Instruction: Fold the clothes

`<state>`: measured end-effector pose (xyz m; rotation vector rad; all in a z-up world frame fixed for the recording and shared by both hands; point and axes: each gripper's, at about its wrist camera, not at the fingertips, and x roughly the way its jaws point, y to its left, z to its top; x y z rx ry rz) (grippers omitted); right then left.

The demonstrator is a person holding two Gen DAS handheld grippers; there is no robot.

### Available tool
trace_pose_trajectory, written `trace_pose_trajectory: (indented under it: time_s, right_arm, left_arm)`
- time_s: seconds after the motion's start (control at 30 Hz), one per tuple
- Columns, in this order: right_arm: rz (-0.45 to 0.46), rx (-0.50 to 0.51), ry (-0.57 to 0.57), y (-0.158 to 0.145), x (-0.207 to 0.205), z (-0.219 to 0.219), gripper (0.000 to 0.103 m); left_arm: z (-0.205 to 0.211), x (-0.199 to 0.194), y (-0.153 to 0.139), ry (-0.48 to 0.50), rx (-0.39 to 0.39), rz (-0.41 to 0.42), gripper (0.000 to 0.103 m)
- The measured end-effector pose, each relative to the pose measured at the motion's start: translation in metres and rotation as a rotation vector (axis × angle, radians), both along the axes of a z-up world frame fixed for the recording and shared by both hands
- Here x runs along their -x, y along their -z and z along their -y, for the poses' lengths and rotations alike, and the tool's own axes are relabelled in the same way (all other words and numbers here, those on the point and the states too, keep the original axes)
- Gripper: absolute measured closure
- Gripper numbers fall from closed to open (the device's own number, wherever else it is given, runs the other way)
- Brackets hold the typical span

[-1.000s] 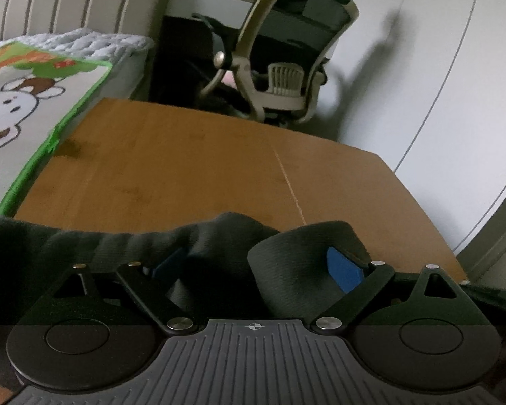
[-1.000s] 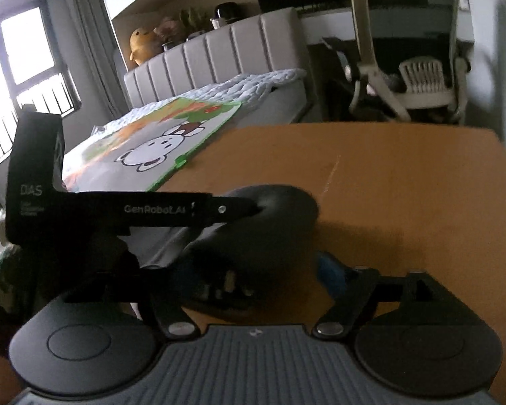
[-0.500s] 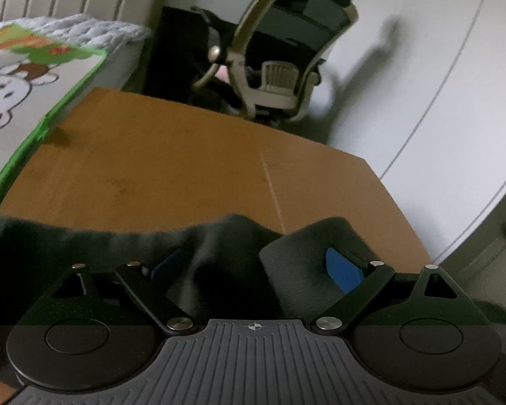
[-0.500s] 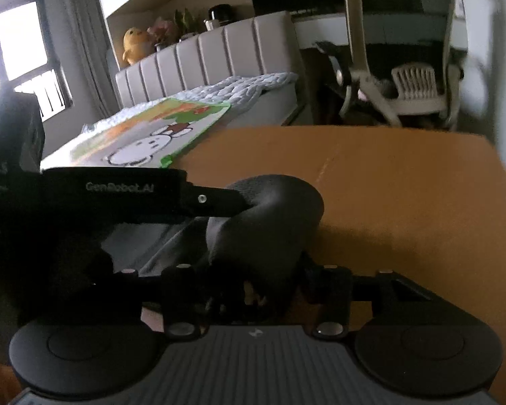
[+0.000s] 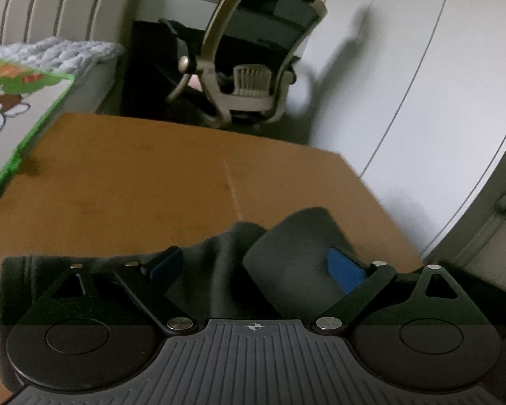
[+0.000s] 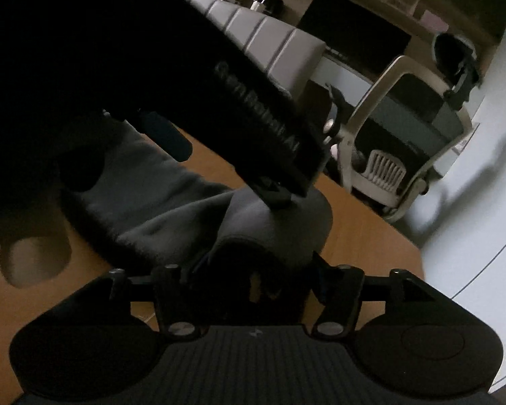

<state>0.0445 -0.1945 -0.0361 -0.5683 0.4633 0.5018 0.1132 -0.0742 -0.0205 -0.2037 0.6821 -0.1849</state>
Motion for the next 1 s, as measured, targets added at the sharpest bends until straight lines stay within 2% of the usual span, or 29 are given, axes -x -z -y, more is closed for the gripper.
trace_pose_trajectory:
  time_s: [0.07, 0.13, 0.2, 0.27, 0.43, 0.57, 0.73, 0.8, 0.87, 0.93, 0.97, 1.0]
  right_arm:
    - [-0.024, -0.042, -0.015, -0.005, -0.001, 0.006, 0.036]
    - [-0.043, -0.093, -0.023, -0.013, -0.002, 0.014, 0.036]
    - [-0.052, -0.156, -0.026, -0.022, -0.001, 0.022, 0.038]
    - [-0.054, -0.189, -0.031, -0.028, 0.001, 0.025, 0.046]
    - [-0.052, -0.143, -0.045, -0.015, 0.002, 0.017, 0.049]
    - [-0.016, -0.052, -0.056, 0.000, 0.005, 0.008, 0.049]
    - [0.026, 0.013, -0.101, 0.007, 0.017, 0.000, 0.049]
    - [0.030, 0.016, -0.114, 0.007, 0.020, -0.001, 0.049]
    - [0.022, -0.001, -0.118, 0.005, 0.019, 0.000, 0.048]
    - [-0.017, -0.064, -0.103, -0.001, 0.016, 0.008, 0.045]
    - [-0.045, -0.112, -0.092, -0.005, 0.014, 0.014, 0.041]
    - [-0.085, -0.177, -0.077, -0.009, 0.010, 0.022, 0.033]
  left_arm:
    - [0.001, -0.002, 0.004, -0.022, -0.068, -0.002, 0.006]
    - [0.001, -0.004, 0.010, -0.035, -0.099, -0.017, 0.006]
    - [-0.002, -0.005, 0.016, -0.038, -0.073, -0.033, 0.006]
    - [-0.003, -0.005, 0.017, -0.043, -0.063, -0.033, 0.006]
    - [-0.006, -0.004, 0.015, -0.041, -0.054, -0.035, 0.007]
    - [-0.013, -0.002, 0.010, -0.053, -0.033, -0.031, 0.007]
    - [-0.016, 0.002, -0.008, -0.054, 0.024, 0.014, 0.007]
    - [-0.011, 0.001, -0.010, -0.033, 0.021, 0.019, 0.007]
    - [-0.003, -0.001, -0.005, -0.016, -0.022, 0.007, 0.006]
    - [-0.004, -0.003, 0.002, -0.021, -0.023, -0.006, 0.005]
    - [-0.008, -0.005, 0.006, -0.033, -0.010, -0.020, 0.005]
    - [-0.012, -0.007, 0.009, -0.045, -0.006, -0.032, 0.005]
